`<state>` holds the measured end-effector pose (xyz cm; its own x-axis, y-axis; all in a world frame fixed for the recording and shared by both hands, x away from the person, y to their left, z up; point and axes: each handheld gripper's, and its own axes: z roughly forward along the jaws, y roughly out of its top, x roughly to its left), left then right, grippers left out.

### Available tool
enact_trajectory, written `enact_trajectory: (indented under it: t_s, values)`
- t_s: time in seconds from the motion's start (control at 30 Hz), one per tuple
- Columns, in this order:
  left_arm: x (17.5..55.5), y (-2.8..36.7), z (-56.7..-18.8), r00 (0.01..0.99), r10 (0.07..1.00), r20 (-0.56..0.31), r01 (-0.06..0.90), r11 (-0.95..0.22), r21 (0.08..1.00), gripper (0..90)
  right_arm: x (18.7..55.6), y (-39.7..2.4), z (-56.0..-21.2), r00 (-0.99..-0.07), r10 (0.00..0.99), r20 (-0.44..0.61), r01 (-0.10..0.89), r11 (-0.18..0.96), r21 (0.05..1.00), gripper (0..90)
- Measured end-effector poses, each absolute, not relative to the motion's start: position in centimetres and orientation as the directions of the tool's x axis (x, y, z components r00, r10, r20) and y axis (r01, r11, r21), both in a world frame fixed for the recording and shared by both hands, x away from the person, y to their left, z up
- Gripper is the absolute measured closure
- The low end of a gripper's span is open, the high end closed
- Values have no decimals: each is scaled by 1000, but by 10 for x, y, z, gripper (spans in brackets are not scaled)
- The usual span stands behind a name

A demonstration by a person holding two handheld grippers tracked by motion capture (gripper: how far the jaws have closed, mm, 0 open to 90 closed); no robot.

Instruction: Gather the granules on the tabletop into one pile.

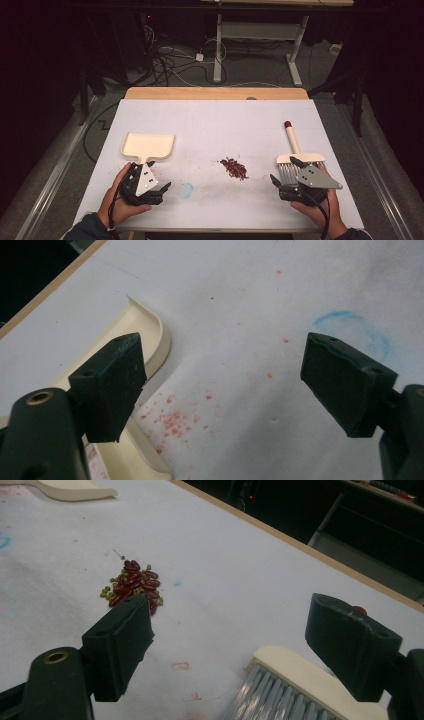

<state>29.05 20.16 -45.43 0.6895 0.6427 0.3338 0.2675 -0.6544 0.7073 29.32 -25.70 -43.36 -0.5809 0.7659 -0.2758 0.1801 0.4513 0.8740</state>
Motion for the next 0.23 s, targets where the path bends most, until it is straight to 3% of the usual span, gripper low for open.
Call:
enact_trajectory:
  t_s: [0.23]
  values:
    - [293, 201, -454, 687, 646, 332, 272, -653, 707, 171, 295, -258, -435, -569, 770, -289, 181, 460, 869, 198]
